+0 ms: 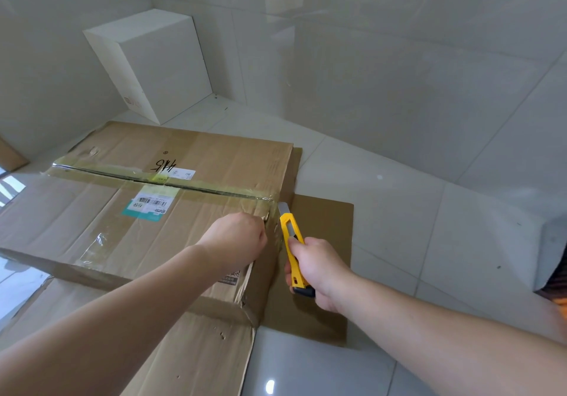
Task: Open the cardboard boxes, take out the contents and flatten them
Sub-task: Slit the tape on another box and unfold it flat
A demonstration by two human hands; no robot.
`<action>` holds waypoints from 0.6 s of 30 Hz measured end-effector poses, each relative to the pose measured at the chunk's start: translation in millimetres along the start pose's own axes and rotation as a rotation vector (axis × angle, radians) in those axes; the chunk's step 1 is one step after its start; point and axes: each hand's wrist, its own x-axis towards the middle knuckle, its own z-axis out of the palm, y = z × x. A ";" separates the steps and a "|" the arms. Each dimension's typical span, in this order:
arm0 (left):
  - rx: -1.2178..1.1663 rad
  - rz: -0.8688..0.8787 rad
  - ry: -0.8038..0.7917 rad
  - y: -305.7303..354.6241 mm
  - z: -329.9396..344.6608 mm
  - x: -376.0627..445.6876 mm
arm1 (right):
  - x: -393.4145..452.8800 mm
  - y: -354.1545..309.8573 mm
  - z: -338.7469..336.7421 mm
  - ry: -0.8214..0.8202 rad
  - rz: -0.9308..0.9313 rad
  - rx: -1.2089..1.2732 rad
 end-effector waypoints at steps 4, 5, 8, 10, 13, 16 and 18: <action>0.001 0.005 -0.014 0.6 -2.0 0.8 | -4.9 -2.3 4.8 -0.002 0.016 0.038; 0.003 0.006 -0.018 1.2 -2.8 1.0 | -5.6 -2.8 4.8 -0.003 0.020 0.046; 0.012 0.007 -0.025 2.9 -4.4 1.7 | -7.4 -2.7 4.7 -0.003 0.029 0.058; 0.016 0.008 -0.025 4.0 -4.6 2.2 | -9.2 -1.5 4.8 -0.004 0.034 0.060; 0.017 0.005 -0.023 5.0 -4.5 3.0 | -12.8 0.5 4.3 -0.011 0.035 0.045; 0.013 0.007 -0.027 5.5 -4.9 4.4 | -14.1 1.5 3.7 -0.016 0.030 0.036; 0.012 0.013 -0.026 6.3 -5.5 5.4 | -14.5 2.8 3.8 -0.010 0.032 0.032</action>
